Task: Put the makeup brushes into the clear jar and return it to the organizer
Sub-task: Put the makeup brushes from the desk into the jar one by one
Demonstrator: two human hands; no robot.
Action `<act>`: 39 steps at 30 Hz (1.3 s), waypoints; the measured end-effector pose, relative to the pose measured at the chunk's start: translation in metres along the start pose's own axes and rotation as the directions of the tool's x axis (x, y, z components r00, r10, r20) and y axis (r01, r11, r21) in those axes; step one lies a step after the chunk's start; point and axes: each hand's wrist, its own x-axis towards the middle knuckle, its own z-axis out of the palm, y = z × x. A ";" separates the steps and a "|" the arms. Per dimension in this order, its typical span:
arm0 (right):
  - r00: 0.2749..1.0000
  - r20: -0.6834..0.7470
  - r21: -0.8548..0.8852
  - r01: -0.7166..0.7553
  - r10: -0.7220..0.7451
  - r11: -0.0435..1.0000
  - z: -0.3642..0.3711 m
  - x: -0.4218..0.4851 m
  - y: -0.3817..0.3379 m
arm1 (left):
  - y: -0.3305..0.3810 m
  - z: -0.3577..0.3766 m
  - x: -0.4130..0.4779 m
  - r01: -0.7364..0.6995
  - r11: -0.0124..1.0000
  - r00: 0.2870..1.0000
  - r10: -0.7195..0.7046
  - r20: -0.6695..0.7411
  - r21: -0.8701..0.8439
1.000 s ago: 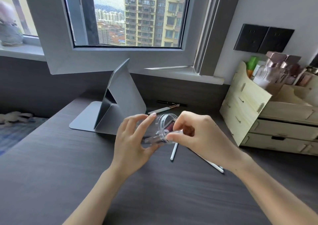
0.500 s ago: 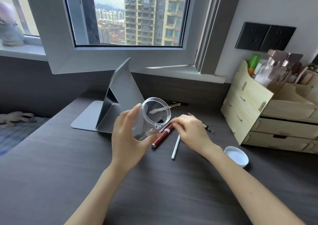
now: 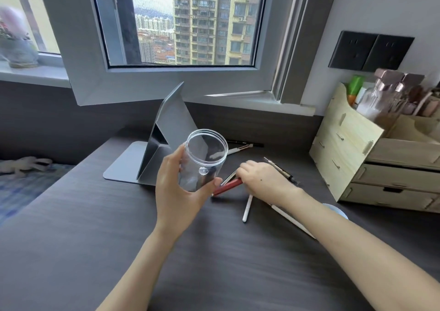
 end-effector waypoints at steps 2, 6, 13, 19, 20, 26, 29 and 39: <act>0.987 -0.081 0.221 -0.115 0.136 0.968 -0.010 -0.017 0.008 | -0.001 0.000 0.000 0.004 1.000 1.000 -0.004 0.008 0.012; 0.862 -0.095 0.620 -0.339 0.497 0.708 -0.045 -0.057 0.017 | -0.003 0.002 -0.001 0.032 0.999 0.999 -0.033 0.024 0.031; 0.916 -0.226 0.446 -0.205 0.331 0.871 -0.115 -0.076 -0.007 | -0.003 0.007 -0.006 -0.197 0.948 0.974 0.161 0.156 0.249; 0.983 -0.115 0.385 -0.088 0.142 0.919 -0.112 -0.063 -0.031 | -0.003 0.013 -0.014 -0.354 0.892 0.918 0.274 0.286 0.281; 0.988 -0.094 0.420 -0.071 0.121 0.905 -0.108 -0.062 -0.034 | -0.003 0.013 -0.014 -0.352 0.895 0.918 0.273 0.287 0.273; 0.914 -0.238 0.660 -0.097 0.330 0.745 -0.104 -0.057 -0.045 | -0.002 0.013 -0.015 -0.329 0.910 0.924 0.255 0.285 0.252; 0.787 -0.242 0.849 -0.112 0.568 0.516 -0.098 -0.057 -0.028 | -0.002 0.011 -0.013 -0.259 0.937 0.952 0.206 0.225 0.236; 0.597 0.193 0.097 -0.801 0.779 0.590 0.020 -0.039 0.058 | -0.004 0.006 -0.005 -0.070 0.990 0.997 0.064 0.053 0.121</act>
